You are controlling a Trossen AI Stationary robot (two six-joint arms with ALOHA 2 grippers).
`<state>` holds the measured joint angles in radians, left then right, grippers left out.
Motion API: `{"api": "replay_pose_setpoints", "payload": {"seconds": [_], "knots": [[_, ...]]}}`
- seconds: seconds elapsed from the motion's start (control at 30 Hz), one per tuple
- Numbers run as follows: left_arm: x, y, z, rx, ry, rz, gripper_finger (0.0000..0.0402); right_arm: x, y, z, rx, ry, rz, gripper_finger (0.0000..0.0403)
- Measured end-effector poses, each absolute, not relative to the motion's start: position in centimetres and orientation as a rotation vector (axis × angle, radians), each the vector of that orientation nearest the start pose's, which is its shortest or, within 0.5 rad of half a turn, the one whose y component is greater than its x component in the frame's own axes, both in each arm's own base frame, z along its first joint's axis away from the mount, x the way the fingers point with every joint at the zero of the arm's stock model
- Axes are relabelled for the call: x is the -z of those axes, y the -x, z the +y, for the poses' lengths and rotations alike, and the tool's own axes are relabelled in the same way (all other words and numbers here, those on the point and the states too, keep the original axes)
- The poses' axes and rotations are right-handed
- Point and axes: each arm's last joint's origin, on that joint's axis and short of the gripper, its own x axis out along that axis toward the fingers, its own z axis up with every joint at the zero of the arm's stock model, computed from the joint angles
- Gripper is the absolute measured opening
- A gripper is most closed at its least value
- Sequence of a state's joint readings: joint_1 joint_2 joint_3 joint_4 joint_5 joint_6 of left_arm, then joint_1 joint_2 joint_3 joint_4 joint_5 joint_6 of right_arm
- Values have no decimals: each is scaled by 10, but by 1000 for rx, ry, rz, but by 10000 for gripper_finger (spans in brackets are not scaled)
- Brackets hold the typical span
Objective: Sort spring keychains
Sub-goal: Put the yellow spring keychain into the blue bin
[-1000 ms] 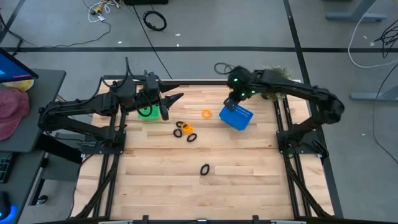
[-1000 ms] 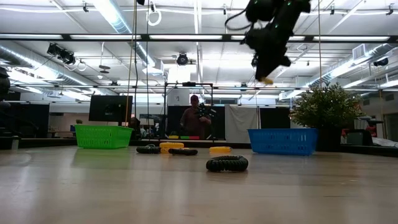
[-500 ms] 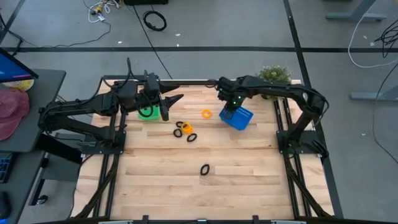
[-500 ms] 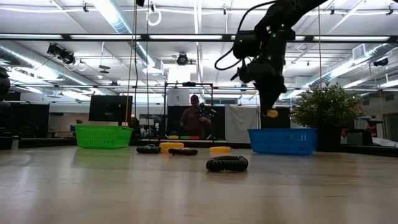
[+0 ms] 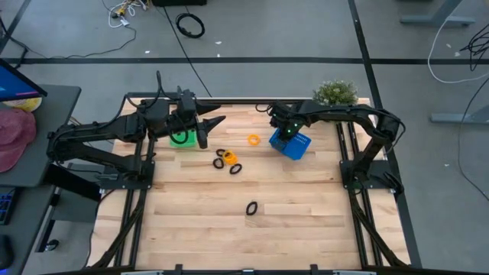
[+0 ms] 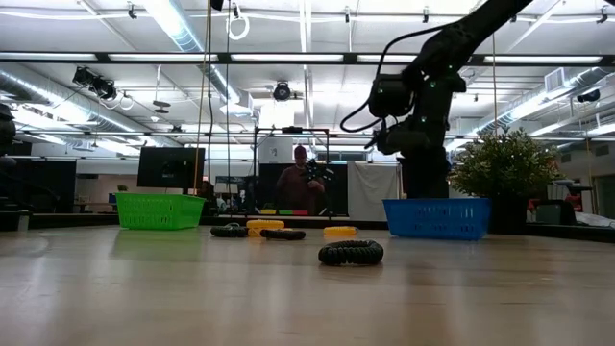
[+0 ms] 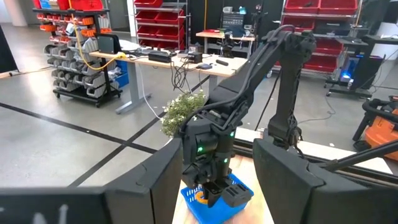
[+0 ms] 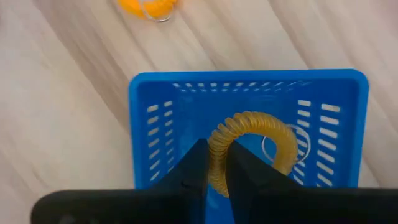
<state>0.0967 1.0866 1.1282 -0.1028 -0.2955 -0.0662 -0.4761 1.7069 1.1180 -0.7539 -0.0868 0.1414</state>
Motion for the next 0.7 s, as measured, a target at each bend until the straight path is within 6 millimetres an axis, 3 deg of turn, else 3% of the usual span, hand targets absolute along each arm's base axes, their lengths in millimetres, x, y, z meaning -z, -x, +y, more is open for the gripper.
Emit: {"api": "replay_pose_setpoints", "payload": {"seconds": [0.33,0.7], "knots": [[-402,-233,31,-394,60,48,199,-174,-281,-143,427,-468,1242,45],[-402,-233,31,-394,60,47,199,-173,-280,-143,422,-454,1253,73]]}}
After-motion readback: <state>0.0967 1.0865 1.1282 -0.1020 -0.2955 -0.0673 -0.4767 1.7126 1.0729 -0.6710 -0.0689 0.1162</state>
